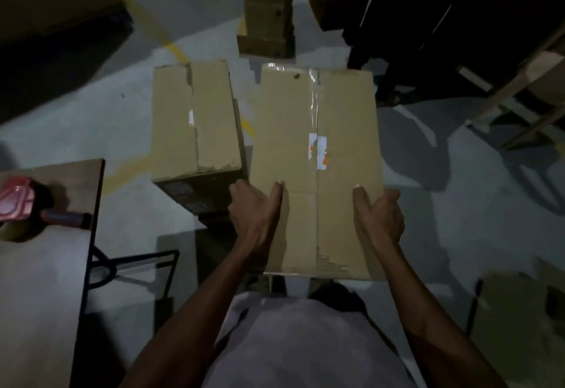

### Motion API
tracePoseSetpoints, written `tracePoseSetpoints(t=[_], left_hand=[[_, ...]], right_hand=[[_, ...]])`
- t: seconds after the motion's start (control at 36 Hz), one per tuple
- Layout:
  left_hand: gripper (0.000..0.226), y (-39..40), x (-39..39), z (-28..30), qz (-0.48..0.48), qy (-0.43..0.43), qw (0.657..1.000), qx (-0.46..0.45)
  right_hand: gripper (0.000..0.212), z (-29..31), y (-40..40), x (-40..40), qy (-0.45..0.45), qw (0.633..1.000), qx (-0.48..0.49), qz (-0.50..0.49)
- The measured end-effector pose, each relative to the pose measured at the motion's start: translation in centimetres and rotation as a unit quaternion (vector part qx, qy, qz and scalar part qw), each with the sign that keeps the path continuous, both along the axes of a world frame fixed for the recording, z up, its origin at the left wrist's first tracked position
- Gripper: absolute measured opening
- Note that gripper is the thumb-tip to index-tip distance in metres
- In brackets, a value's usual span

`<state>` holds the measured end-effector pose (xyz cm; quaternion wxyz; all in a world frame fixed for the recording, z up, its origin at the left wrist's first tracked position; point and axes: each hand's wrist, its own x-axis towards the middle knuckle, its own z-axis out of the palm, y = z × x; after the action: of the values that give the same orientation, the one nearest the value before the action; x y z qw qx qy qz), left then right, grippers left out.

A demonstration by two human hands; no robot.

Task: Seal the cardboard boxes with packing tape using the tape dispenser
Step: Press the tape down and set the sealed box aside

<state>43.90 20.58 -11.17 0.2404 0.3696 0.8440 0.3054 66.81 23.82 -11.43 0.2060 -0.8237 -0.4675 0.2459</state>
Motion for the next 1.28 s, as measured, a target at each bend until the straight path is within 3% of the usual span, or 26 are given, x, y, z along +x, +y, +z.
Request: tracePoseSetpoints(t=[0.28, 0.5, 0.67, 0.92, 1.11, 1.28], left_hand=[[0.063, 9.8, 2.5, -7.2, -0.021, -0.059, 0.996, -0.066], [0.056, 12.1, 3.1, -12.1, -0.046, -0.105, 0.981, -0.159], [0.045, 13.4, 3.7, -13.8, -0.053, -0.138, 0.976, -0.16], [0.041, 13.9, 5.1, -14.4, -0.028, -0.18, 0.965, -0.187], [0.043, 12.9, 6.1, -12.2, 0.003, -0.188, 0.973, -0.132], [0.047, 10.5, 4.8, -9.2, 0.046, -0.202, 0.975, -0.076]], right_hand=[[0.04, -7.2, 11.0, 3.2, 0.035, 0.992, -0.083, 0.089], [0.066, -11.7, 15.7, 4.1, 0.116, 0.967, -0.177, 0.145], [0.067, -13.6, 17.1, 5.0, 0.159, 0.955, -0.202, 0.15], [0.082, -14.1, 18.7, 5.0, 0.158, 0.952, -0.201, 0.167], [0.075, -12.5, 17.3, 2.6, 0.086, 0.956, -0.221, 0.171], [0.058, -11.1, 14.6, -1.5, 0.136, 0.944, -0.176, 0.245]])
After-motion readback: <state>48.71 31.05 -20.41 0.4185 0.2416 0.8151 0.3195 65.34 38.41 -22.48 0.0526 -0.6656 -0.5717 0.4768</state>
